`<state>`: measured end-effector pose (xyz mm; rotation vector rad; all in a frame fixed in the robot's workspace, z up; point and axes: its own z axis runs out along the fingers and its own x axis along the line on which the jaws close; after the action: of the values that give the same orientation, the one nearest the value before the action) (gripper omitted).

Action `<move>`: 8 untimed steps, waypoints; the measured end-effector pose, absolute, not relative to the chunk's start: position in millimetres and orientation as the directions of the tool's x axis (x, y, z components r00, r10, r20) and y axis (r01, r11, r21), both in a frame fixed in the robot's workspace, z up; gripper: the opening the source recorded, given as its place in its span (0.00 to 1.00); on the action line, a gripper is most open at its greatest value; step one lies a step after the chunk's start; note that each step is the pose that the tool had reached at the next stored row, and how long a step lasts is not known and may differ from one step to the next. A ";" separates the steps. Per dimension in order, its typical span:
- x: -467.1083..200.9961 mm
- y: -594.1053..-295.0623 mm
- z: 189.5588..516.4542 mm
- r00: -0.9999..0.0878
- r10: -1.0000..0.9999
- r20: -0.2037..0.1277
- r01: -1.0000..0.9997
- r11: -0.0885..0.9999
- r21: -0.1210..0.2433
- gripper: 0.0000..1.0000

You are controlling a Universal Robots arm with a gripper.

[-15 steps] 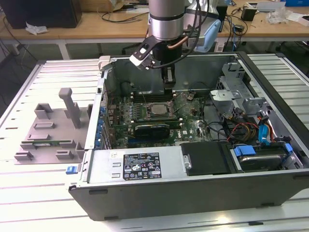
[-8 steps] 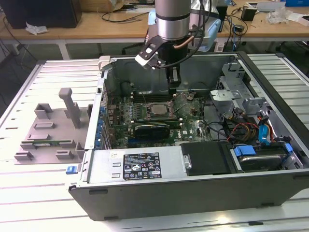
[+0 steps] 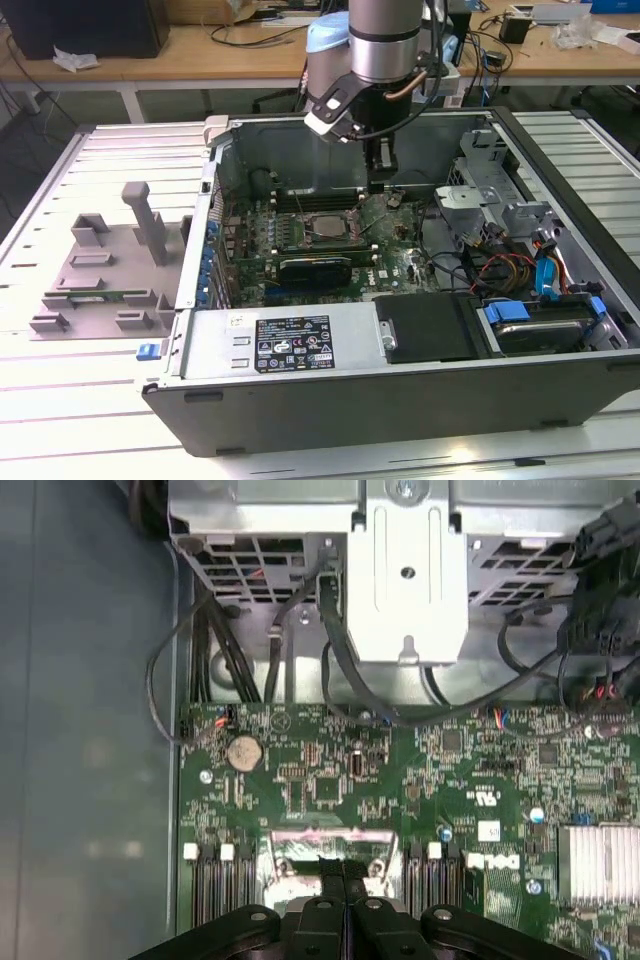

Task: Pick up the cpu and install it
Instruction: 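Close the cpu cover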

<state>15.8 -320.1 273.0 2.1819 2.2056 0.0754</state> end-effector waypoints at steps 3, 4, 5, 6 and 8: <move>20.1 -320.1 272.9 -0.011 1.000 0.007 0.998 0.011 0.061 0.11; 22.0 -320.1 272.9 -0.011 1.000 0.007 0.998 0.010 0.061 0.11; 25.5 -320.1 272.7 -0.011 1.000 0.007 0.998 0.010 0.061 0.11; 30.0 -320.1 272.6 -0.011 1.000 0.007 0.998 0.011 0.060 0.11; 40.1 -320.1 270.7 -0.011 1.000 0.007 0.998 0.011 0.058 0.11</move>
<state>40.1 -320.1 270.7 2.1838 2.2074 0.0710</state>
